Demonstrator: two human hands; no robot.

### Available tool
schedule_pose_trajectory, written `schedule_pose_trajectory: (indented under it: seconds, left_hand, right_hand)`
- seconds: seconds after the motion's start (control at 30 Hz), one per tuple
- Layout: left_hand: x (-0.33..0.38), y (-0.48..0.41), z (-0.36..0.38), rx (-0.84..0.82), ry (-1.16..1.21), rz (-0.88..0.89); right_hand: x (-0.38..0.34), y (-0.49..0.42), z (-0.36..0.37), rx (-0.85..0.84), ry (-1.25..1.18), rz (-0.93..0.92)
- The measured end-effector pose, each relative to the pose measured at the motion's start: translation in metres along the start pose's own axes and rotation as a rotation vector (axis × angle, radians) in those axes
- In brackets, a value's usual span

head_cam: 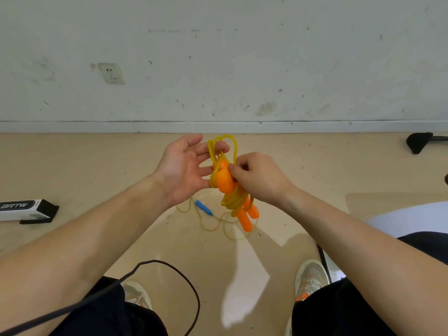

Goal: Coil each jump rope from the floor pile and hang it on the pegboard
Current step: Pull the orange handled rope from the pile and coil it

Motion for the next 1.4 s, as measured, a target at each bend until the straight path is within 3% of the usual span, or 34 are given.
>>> schedule_pose_trajectory:
  seconds: [0.27,0.37,0.57,0.83,1.03,1.2,1.4]
  left_hand:
    - [0.001,0.001,0.002,-0.052,-0.166,0.021]
    - [-0.008,0.004,0.013,-0.124,-0.247,-0.017]
    - [-0.010,0.009,0.019,-0.169,-0.362,-0.043]
    - [-0.013,0.009,0.029,-0.261,-0.347,-0.056]
    - [-0.012,0.004,0.021,-0.240,-0.323,-0.051]
    - [-0.017,-0.001,0.010,-0.166,-0.280,-0.063]
    - [-0.014,-0.008,-0.006,0.002,-0.122,-0.020]
  right_hand:
    - [0.006,-0.001,-0.025,0.117,-0.346,-0.010]
    - [0.008,-0.005,-0.019,-0.046,-0.619,0.045]
    - [0.003,-0.006,-0.011,-0.350,-0.638,-0.025]
    - [0.003,-0.002,0.009,-0.567,-0.961,0.045]
    - [-0.002,0.005,0.011,-0.679,-1.017,-0.008]
    - [-0.002,-0.003,0.004,-0.541,-0.851,-0.074]
    - [-0.010,-0.008,-0.025,-0.089,-0.421,-0.234]
Point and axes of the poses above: each hand's wrist, its own y-axis away from the middle knuckle, its own z-axis out of the palm, x = y × z, the point moved 10 cm from there along -y, towards the middle knuckle, and after that the axes turned 3 degrees about z, right-handed, at the moved point
